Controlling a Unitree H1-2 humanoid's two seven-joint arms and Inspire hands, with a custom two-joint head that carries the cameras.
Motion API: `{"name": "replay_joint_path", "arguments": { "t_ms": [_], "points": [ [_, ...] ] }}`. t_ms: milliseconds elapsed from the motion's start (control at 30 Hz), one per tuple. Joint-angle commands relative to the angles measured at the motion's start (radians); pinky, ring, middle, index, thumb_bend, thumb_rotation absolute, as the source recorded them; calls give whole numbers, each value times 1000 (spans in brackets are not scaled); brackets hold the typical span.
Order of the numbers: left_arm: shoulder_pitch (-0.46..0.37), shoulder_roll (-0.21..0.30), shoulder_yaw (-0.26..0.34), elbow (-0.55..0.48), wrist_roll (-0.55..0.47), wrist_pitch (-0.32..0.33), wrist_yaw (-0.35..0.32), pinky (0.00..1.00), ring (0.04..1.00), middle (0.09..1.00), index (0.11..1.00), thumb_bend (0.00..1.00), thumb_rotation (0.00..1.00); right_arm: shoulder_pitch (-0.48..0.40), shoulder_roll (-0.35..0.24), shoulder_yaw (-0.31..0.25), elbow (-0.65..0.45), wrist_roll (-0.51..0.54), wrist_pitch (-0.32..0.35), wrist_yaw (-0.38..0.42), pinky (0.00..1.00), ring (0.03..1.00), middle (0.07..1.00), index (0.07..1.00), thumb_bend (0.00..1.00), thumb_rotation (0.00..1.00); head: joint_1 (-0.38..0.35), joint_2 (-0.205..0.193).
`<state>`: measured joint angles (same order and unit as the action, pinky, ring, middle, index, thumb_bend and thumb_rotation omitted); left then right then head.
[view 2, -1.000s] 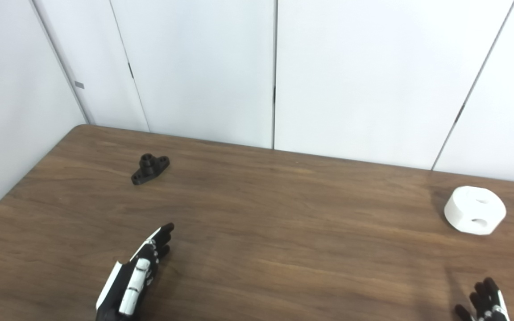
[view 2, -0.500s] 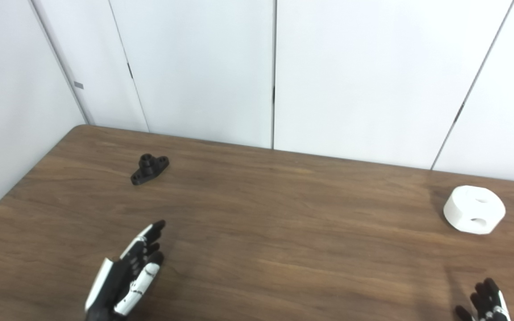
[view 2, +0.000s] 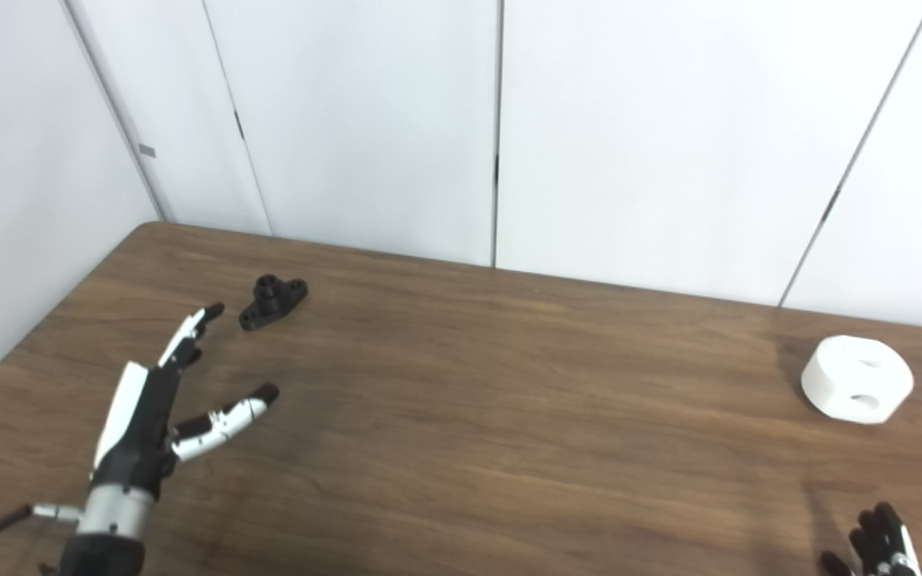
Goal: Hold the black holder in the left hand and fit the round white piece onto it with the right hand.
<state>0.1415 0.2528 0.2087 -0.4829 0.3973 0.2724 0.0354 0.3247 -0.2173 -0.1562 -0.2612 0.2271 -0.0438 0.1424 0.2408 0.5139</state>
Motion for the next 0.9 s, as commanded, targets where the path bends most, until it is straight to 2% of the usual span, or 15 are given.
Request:
{"name": "replay_joint_path", "arguments": {
  "t_ms": [0, 100, 233, 433, 767, 867],
  "points": [
    [-42, 46, 13, 7, 59, 21, 9, 869, 951, 970, 943, 782, 313, 12, -2, 4, 9, -14, 30, -5, 1000, 1000, 1000, 1000, 660, 1000, -4, 3],
    [-79, 77, 4, 39, 154, 62, 17, 894, 961, 955, 923, 805, 370, 13, -1, 7, 11, -30, 27, -10, 1000, 1000, 1000, 1000, 639, 1000, -4, 2],
    [-126, 114, 0, 109, 215, 70, 28, 911, 973, 939, 898, 832, 420, 13, 3, 10, 9, -31, 26, -8, 1000, 1000, 1000, 1000, 631, 1000, -3, 2],
    [-200, 145, 1, 218, 241, 92, 29, 851, 951, 931, 873, 857, 436, 18, 4, 13, 6, -37, 23, -7, 1000, 1000, 1000, 1000, 639, 1000, -14, -1],
    [-292, 197, -55, 411, 296, 92, 63, 914, 961, 928, 853, 883, 483, 23, 4, 15, 10, -43, 7, -7, 1000, 1000, 1000, 1000, 615, 1000, -19, 0],
    [-335, 210, -80, 494, 306, 72, 90, 929, 953, 916, 840, 895, 489, 23, 4, 15, 11, -37, 2, -4, 1000, 1000, 1000, 1000, 612, 1000, -18, 0]
  ]
}}
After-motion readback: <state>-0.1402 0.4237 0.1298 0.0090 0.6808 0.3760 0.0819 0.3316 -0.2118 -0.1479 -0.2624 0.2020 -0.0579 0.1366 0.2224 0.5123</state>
